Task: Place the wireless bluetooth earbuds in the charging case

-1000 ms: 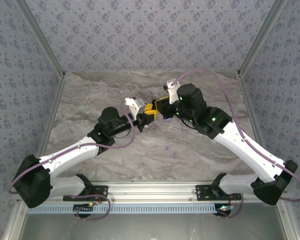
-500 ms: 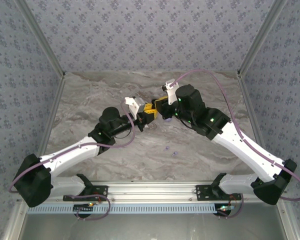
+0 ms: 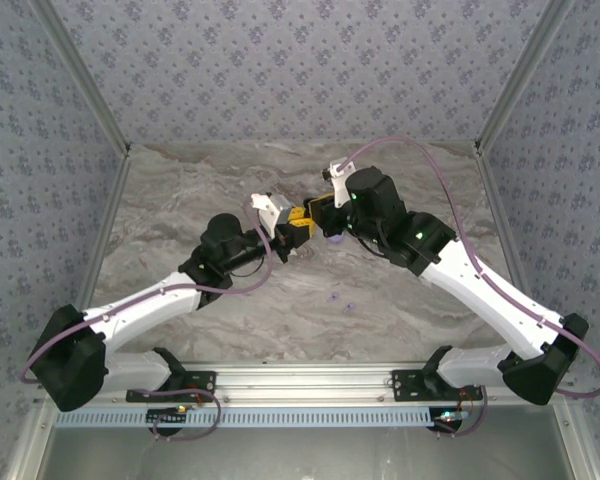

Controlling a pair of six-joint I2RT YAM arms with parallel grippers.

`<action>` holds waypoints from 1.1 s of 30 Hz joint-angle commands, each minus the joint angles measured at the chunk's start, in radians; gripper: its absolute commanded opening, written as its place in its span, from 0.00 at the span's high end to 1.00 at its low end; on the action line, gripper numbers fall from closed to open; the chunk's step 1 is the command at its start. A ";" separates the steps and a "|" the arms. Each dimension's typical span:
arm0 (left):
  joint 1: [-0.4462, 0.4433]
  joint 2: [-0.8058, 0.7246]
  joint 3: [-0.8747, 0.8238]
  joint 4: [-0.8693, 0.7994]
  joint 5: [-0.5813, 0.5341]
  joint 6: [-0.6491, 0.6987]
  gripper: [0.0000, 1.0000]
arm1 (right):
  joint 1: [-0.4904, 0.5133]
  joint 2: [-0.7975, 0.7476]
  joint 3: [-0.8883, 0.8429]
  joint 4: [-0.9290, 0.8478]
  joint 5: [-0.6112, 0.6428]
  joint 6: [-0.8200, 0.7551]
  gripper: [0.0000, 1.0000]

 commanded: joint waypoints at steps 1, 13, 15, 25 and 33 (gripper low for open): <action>-0.003 -0.002 0.034 0.114 -0.024 0.006 1.00 | 0.004 0.015 0.032 -0.094 0.014 0.038 0.81; -0.002 0.000 0.041 0.157 -0.009 -0.031 1.00 | -0.042 -0.005 -0.015 -0.034 -0.077 0.087 0.81; -0.003 -0.003 0.036 0.165 -0.003 -0.037 1.00 | -0.053 -0.016 -0.025 -0.014 -0.107 0.092 0.81; -0.002 0.002 0.034 0.185 0.008 -0.043 1.00 | -0.066 -0.020 -0.017 -0.018 -0.149 0.122 0.81; -0.003 0.007 0.033 0.188 0.008 -0.045 1.00 | -0.065 -0.007 -0.014 -0.024 -0.150 0.126 0.80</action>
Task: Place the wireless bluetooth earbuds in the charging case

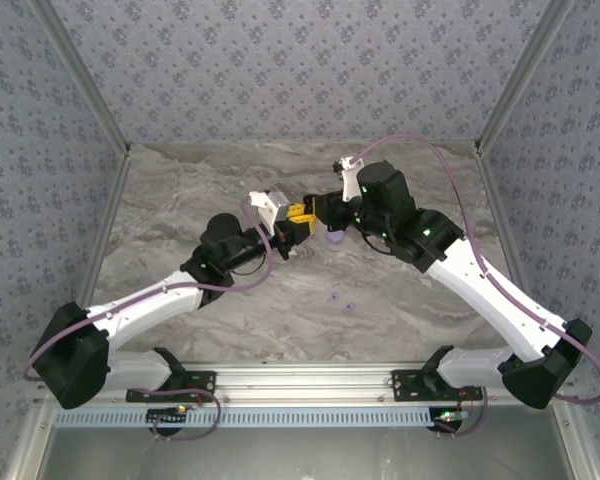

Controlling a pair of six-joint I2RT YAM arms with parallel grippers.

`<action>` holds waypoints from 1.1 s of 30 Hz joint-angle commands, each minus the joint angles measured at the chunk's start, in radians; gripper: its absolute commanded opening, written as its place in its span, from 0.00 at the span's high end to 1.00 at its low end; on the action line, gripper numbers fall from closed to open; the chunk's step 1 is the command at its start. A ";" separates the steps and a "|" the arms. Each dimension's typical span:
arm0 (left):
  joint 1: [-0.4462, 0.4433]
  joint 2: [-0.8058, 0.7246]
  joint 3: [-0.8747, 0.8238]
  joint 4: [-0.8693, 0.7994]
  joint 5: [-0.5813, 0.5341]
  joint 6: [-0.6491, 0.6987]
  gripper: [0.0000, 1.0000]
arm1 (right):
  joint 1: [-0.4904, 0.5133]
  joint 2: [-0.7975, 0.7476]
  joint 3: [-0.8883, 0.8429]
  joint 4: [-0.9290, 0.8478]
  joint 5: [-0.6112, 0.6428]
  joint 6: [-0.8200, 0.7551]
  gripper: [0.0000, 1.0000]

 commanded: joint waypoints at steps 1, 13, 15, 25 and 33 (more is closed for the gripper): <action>-0.002 -0.009 0.032 0.131 0.014 -0.007 1.00 | 0.001 0.011 0.000 -0.046 -0.029 0.026 0.80; -0.003 0.000 0.032 0.132 0.013 -0.007 1.00 | 0.001 0.036 0.023 -0.057 -0.028 0.028 0.78; -0.003 -0.001 0.030 0.131 0.013 -0.006 1.00 | 0.000 0.037 0.024 -0.057 -0.029 0.030 0.77; -0.002 0.003 0.028 0.133 0.010 -0.004 1.00 | 0.000 0.038 0.035 -0.062 -0.024 0.029 0.74; -0.002 0.006 0.031 0.133 0.010 -0.005 1.00 | -0.002 0.038 0.052 -0.067 -0.016 0.025 0.71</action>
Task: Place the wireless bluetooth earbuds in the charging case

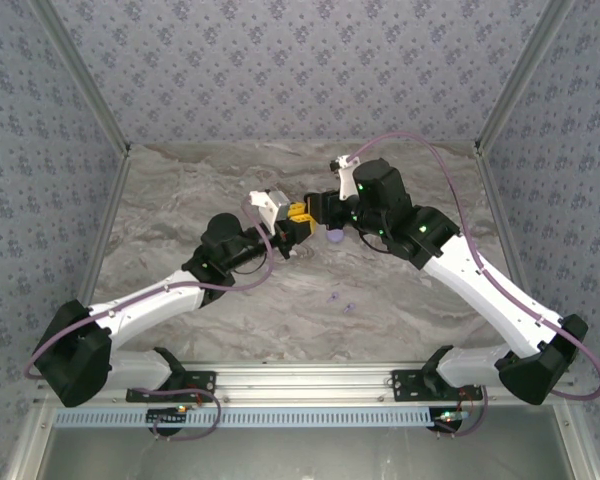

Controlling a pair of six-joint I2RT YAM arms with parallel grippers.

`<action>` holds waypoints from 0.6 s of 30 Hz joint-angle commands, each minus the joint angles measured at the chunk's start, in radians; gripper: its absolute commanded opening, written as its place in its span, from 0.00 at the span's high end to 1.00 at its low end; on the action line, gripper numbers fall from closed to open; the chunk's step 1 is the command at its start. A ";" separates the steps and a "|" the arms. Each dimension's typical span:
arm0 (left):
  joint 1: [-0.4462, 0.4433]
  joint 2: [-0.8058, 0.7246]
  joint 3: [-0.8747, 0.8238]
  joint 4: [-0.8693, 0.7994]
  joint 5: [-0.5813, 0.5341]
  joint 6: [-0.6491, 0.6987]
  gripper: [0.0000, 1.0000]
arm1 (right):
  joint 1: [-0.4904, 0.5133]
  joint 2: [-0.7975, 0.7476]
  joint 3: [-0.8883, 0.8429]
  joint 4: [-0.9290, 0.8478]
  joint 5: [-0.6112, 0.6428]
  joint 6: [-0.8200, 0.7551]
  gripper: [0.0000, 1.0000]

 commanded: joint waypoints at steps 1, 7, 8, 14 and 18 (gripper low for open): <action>-0.003 -0.006 0.031 0.102 0.010 -0.004 1.00 | -0.002 0.012 0.026 -0.055 0.001 0.000 0.71; -0.003 -0.004 0.033 0.102 0.011 -0.004 1.00 | -0.002 0.013 0.034 -0.053 0.003 0.000 0.69; -0.003 -0.004 0.033 0.102 0.011 -0.004 1.00 | -0.004 0.014 0.035 -0.053 0.003 0.000 0.69; -0.002 -0.003 0.035 0.103 0.013 -0.006 1.00 | -0.005 0.015 0.045 -0.054 0.007 -0.002 0.65; -0.002 -0.004 0.036 0.102 0.013 -0.005 1.00 | -0.009 0.020 0.053 -0.060 0.015 -0.006 0.65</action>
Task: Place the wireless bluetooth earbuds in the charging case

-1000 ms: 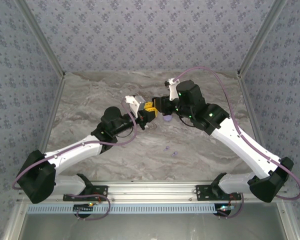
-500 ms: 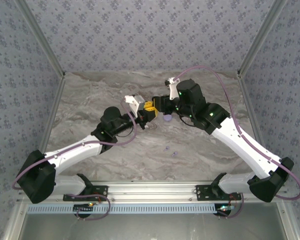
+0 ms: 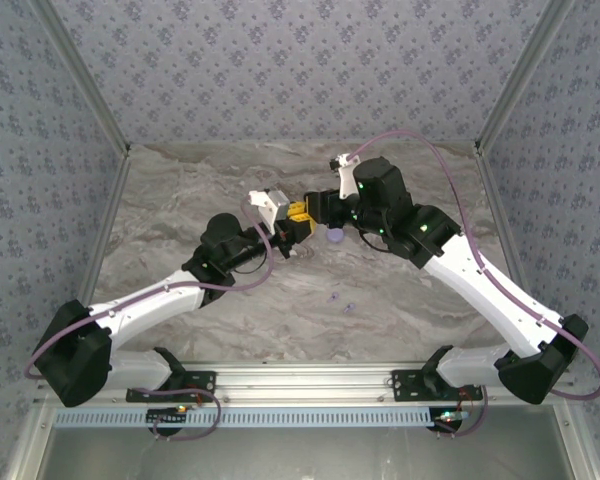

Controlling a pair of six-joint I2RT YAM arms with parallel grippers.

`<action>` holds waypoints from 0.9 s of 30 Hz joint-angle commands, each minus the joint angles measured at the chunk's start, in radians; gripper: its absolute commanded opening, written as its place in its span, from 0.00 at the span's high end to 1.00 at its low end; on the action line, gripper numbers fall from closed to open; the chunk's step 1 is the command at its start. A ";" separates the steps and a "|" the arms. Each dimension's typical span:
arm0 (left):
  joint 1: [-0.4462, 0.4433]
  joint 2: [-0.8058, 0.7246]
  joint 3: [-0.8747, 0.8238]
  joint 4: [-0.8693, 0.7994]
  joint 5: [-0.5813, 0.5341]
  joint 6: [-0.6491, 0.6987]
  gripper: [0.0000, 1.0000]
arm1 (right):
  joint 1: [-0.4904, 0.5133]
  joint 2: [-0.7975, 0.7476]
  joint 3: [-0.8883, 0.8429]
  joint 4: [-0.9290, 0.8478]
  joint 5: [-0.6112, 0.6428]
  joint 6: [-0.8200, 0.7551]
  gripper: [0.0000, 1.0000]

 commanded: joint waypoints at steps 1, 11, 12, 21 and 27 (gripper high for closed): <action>-0.002 -0.005 0.036 0.090 0.013 -0.005 1.00 | -0.008 0.017 0.037 -0.050 0.015 -0.005 0.64; -0.003 0.000 0.030 0.090 0.007 0.001 1.00 | -0.041 -0.047 0.060 -0.045 -0.040 -0.026 0.51; -0.002 -0.001 0.028 0.092 0.008 0.000 1.00 | -0.056 -0.061 0.054 -0.041 -0.066 -0.037 0.49; -0.002 -0.023 0.019 0.121 0.073 0.000 1.00 | -0.311 -0.227 -0.189 0.198 -0.543 -0.040 0.00; -0.002 -0.025 0.036 0.142 0.168 -0.010 1.00 | -0.346 -0.186 -0.266 0.331 -0.739 0.036 0.00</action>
